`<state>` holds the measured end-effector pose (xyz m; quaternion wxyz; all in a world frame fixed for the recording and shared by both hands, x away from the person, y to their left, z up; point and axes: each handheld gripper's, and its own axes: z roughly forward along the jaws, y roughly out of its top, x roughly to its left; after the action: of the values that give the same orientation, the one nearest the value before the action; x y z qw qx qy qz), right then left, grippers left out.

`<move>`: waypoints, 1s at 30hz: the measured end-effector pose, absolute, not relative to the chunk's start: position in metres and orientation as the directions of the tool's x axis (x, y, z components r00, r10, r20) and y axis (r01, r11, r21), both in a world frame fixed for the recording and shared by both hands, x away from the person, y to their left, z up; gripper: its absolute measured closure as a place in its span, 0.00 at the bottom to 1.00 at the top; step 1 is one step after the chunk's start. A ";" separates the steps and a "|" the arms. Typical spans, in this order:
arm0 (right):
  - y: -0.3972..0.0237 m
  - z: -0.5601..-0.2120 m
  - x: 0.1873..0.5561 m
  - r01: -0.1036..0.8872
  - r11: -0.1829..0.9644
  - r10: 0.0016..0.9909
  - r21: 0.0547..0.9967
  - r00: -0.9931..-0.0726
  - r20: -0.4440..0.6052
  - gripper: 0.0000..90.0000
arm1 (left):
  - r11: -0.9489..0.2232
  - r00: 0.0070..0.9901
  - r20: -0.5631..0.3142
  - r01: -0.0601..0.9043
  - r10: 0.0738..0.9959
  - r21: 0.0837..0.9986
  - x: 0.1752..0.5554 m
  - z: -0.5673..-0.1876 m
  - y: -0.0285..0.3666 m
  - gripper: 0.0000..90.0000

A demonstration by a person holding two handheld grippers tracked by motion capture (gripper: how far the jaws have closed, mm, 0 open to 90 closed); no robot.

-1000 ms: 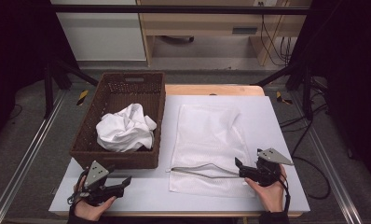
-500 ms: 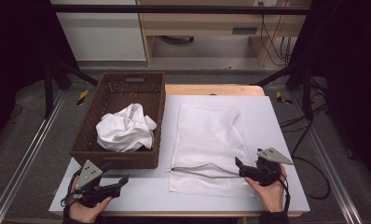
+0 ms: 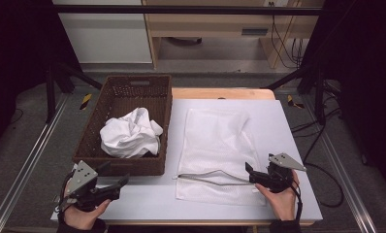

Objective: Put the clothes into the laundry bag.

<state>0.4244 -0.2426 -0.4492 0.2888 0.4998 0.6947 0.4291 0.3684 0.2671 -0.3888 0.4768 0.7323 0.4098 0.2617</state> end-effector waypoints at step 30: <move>-0.238 -0.449 0.426 0.455 0.144 0.940 0.879 -0.340 0.023 0.09 | -0.203 0.440 0.008 0.398 0.898 0.895 0.470 -0.344 0.272 0.21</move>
<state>0.4261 -0.2382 -0.4494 0.2858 0.4981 0.7001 0.4243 0.4703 0.2723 -0.3436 0.4445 0.7227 0.4484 0.2813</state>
